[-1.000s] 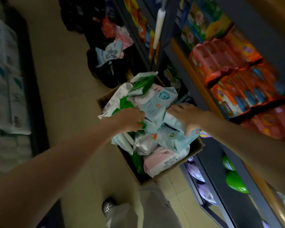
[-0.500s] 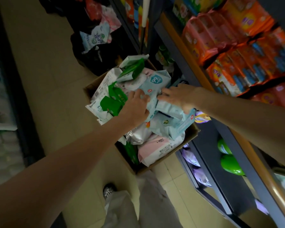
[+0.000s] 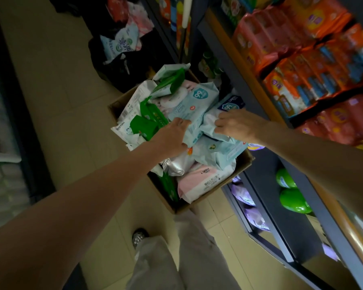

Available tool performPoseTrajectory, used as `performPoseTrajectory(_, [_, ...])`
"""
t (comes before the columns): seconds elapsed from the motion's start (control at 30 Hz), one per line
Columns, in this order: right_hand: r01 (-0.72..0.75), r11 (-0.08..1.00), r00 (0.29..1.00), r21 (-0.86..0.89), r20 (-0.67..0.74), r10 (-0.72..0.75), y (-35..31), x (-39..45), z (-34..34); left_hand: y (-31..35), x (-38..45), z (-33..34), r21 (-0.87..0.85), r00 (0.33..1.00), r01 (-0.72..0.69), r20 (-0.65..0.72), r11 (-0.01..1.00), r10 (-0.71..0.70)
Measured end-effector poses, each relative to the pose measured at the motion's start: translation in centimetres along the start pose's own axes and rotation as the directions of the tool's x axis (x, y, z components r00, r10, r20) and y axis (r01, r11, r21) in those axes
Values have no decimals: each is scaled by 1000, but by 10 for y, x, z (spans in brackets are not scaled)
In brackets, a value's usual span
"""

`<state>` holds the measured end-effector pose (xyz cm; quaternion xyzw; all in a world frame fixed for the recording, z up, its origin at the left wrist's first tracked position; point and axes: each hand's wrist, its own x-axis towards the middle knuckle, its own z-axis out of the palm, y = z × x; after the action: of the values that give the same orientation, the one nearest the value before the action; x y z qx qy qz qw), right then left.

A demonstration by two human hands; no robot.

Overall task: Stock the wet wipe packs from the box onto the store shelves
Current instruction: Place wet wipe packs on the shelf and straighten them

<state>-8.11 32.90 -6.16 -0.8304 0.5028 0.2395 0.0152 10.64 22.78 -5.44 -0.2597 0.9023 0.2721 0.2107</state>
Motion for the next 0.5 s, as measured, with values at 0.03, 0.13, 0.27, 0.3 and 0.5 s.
performPoseTrajectory(0.03, [19, 1000, 999, 20, -31, -19, 0, 1, -8, -2, 0, -1, 6, 1000, -7, 23, 1000, 7])
performPoseTrajectory(0.13, [25, 983, 999, 181, 41, -33, -1, 5, -45, -2, 2, -13, 82, 994, -20, 109, 996, 11])
performPoseTrajectory(0.27, [-131, 916, 988, 380, 125, 90, 10, 17, -114, 9, -15, -48, -288, 932, 90, 362, 953, 21])
performPoseTrajectory(0.3, [-140, 893, 989, 427, 104, 106, 12, 22, -134, 10, -32, -63, -438, 929, 106, 365, 893, 69])
performPoseTrajectory(0.5, [12, 890, 999, 455, -52, 12, -34, 66, -263, -37, -138, -126, -628, 950, 271, 298, 729, -96])
